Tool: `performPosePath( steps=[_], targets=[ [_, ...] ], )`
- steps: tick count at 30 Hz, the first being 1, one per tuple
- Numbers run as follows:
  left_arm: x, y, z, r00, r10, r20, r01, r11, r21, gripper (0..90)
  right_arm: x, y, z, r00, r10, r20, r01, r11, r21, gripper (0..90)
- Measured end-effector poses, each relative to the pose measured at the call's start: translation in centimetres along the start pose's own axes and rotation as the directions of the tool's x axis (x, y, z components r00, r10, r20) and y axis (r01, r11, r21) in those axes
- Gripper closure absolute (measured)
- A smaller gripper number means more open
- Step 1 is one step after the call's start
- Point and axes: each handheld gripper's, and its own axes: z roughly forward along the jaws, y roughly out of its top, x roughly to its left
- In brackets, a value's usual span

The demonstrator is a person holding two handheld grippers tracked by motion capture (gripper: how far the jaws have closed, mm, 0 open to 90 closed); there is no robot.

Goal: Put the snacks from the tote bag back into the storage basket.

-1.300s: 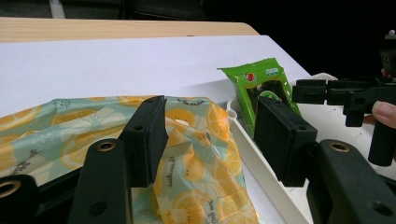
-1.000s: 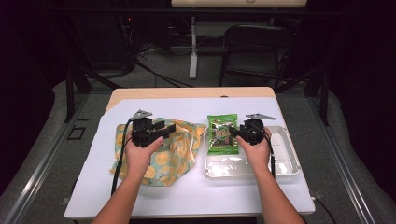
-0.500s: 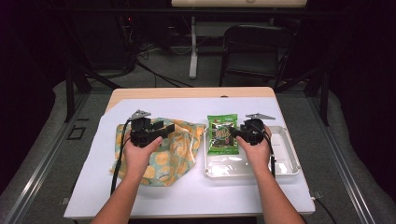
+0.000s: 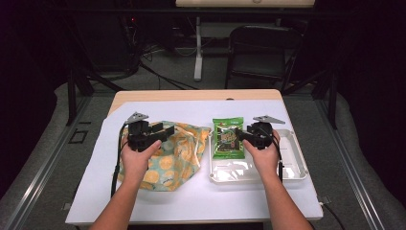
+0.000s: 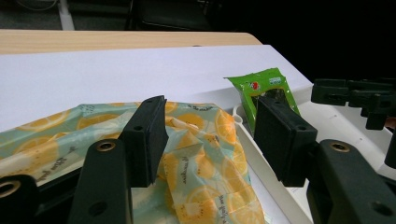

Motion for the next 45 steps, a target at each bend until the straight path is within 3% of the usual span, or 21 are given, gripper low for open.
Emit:
performPosePath(
  steps=[17,23,26,32,37,42,45],
  targets=[
    [1.8,-0.4,-3.8,0.9986,0.032,-0.042,-0.034,0.9987,-0.038,44.2,3.1,0.6,-2.9,0.9938,-0.089,-0.067,0.087,0.996,-0.028,45.5],
    [2.3,-0.8,-5.3,0.9933,0.075,-0.088,-0.079,0.9962,-0.038,44.1,4.9,0.5,-4.1,0.9837,-0.148,-0.101,0.146,0.989,-0.033,46.4],
    [2.6,-1.1,-5.8,0.9931,0.070,-0.094,-0.074,0.9964,-0.041,44.1,5.9,0.4,-4.3,0.9781,-0.167,-0.124,0.163,0.986,-0.041,47.0],
    [3.4,-2.1,-6.6,0.9880,0.083,-0.130,-0.087,0.9957,-0.030,43.8,8.0,0.1,-4.8,0.9595,-0.210,-0.187,0.204,0.978,-0.051,49.4],
    [4.1,-2.8,-7.4,0.9834,0.077,-0.164,-0.081,0.9966,-0.019,41.9,9.7,-0.3,-4.6,0.9339,-0.272,-0.232,0.269,0.962,-0.049,52.0],
    [4.7,-3.3,-8.1,0.9804,0.071,-0.184,-0.077,0.9968,-0.023,41.8,11.9,-1.5,-4.2,0.8977,-0.343,-0.277,0.349,0.937,-0.027,55.0],
    [5.2,-3.6,-8.5,0.9814,0.066,-0.180,-0.072,0.9971,-0.026,42.0,12.8,-2.3,-4.2,0.8855,-0.353,-0.302,0.362,0.932,-0.027,56.4]
  ],
)
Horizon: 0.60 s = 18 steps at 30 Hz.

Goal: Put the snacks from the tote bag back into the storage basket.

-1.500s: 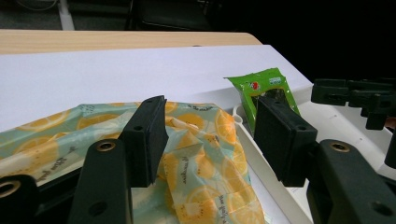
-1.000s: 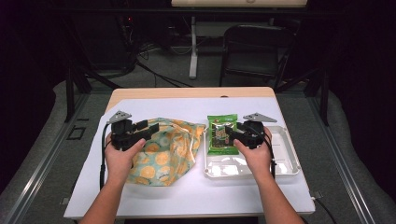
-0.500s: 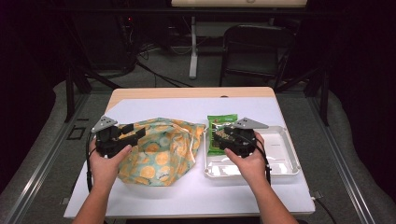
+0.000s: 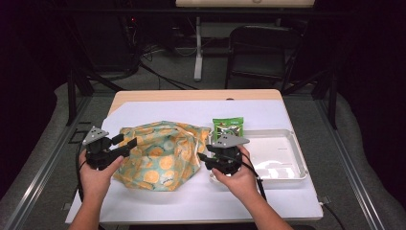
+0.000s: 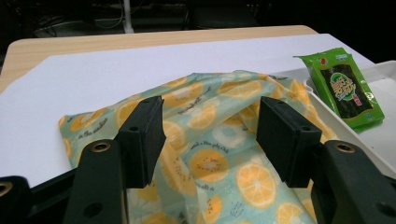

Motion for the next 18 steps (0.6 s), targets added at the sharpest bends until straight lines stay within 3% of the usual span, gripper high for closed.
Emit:
performPosePath(
  steps=[4,9,18],
  targets=[
    [0.5,-0.6,0.0,1.0000,-0.001,0.002,0.001,1.0000,0.002,43.2,1.1,-0.7,0.4,0.9993,-0.013,-0.034,0.013,1.000,0.003,56.4],
    [1.0,-1.5,0.4,1.0000,-0.003,0.000,0.003,0.9992,0.039,46.6,2.2,-1.8,0.9,0.9963,-0.032,-0.079,0.032,0.999,-0.002,56.4],
    [1.1,-2.6,1.3,0.9998,-0.018,-0.001,0.018,0.9959,0.088,51.3,2.4,-3.5,1.1,0.9957,-0.046,-0.080,0.046,0.999,-0.002,57.5]
  ],
)
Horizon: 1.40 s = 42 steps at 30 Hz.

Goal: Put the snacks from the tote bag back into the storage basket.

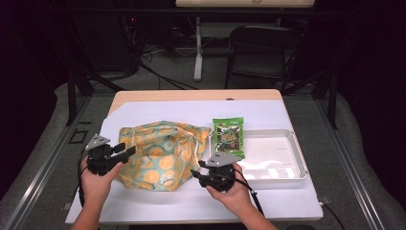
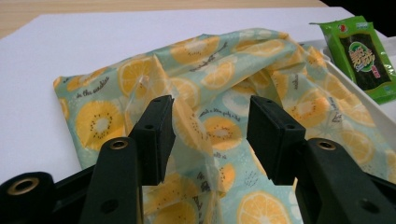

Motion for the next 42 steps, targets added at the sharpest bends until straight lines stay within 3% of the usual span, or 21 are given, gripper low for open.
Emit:
performPosePath(
  steps=[5,10,17,42],
  targets=[
    [0.0,-0.4,0.3,1.0000,0.005,-0.002,-0.005,1.0000,-0.004,52.0,0.1,-0.8,-0.1,0.9999,0.006,-0.010,-0.006,1.000,0.009,57.2],
    [-0.1,-0.5,0.5,0.9996,0.026,-0.013,-0.026,0.9996,-0.007,52.4,0.1,-1.3,0.3,0.9996,0.027,-0.005,-0.027,1.000,-0.015,57.3],
    [0.0,-0.6,0.6,0.9995,0.018,-0.026,-0.018,0.9998,0.000,51.6,0.2,-1.9,1.0,0.9985,0.039,-0.038,-0.039,0.999,0.014,57.2],
    [0.4,-1.0,1.0,0.9988,0.001,-0.049,-0.001,1.0000,0.004,48.6,0.3,-2.1,1.4,0.9982,0.042,-0.044,-0.041,0.999,0.019,55.0]
  ],
)
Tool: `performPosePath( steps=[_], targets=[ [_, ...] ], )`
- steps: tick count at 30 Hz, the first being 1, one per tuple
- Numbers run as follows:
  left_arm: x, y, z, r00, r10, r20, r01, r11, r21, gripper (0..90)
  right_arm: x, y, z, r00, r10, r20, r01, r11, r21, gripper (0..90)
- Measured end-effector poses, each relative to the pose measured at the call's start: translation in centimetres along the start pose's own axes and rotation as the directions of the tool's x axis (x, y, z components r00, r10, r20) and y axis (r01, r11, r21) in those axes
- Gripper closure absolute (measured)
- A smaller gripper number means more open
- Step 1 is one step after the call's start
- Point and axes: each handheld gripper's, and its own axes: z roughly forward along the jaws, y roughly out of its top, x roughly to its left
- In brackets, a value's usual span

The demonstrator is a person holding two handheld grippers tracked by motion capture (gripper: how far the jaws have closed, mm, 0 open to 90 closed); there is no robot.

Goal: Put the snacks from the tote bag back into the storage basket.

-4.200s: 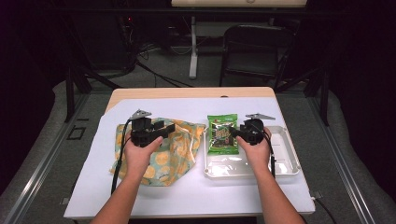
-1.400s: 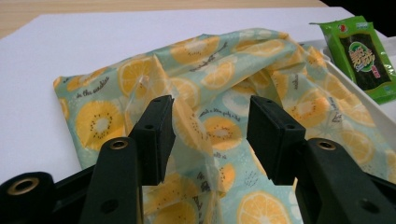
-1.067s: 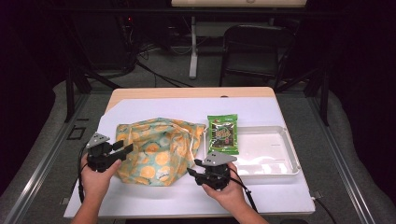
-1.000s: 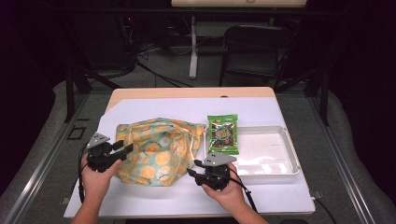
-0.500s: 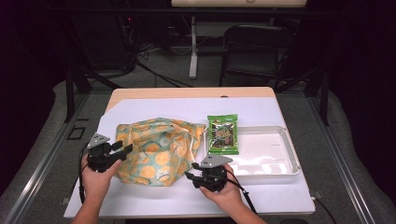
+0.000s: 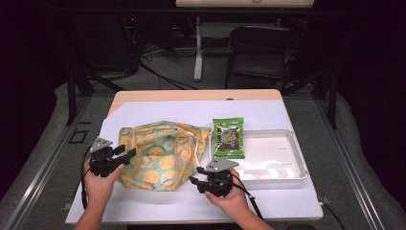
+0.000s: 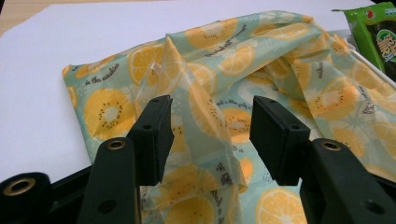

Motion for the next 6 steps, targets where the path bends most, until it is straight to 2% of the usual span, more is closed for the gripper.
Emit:
performPosePath(
  steps=[6],
  targets=[
    [0.21,0.02,-0.13,1.0000,-0.004,-0.005,0.004,1.0000,-0.004,47.3,0.13,0.02,-0.06,1.0000,-0.002,-0.003,0.002,1.000,-0.002,54.5]
  ],
)
